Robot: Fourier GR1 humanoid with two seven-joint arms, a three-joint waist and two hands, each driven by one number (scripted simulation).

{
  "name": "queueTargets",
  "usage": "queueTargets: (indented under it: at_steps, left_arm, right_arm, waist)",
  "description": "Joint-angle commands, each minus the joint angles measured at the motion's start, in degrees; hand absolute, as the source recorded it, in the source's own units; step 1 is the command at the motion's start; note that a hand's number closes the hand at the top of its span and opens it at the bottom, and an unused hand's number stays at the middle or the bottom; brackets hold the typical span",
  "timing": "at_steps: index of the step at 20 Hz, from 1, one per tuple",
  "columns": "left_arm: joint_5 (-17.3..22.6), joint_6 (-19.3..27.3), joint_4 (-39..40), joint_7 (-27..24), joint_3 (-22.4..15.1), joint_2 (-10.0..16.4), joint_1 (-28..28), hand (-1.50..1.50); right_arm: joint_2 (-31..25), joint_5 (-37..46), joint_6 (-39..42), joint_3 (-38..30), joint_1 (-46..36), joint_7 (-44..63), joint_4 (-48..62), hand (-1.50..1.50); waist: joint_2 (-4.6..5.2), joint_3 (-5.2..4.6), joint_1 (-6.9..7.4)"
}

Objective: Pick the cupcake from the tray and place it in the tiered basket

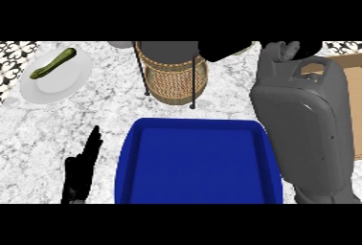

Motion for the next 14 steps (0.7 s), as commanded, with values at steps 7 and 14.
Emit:
queueTargets:
  at_steps: [7, 14]
  left_arm:
    - [0.55, -0.48, 2.58, -1.73, 1.03, -0.32, -1.79, 0.0]
    - [-0.04, -0.79, 2.81, -1.06, 1.15, 0.41, -2.01, 0.0]
  right_arm:
    - [1.14, 0.79, -11.23, -2.73, -7.09, -11.85, 27.03, 1.5]
    - [1.92, 2.22, -20.07, -2.55, -8.68, -15.63, 40.93, 1.5]
  waist:
    - [0.23, 0.01, 0.38]
    - [0.24, 0.01, 0.34]
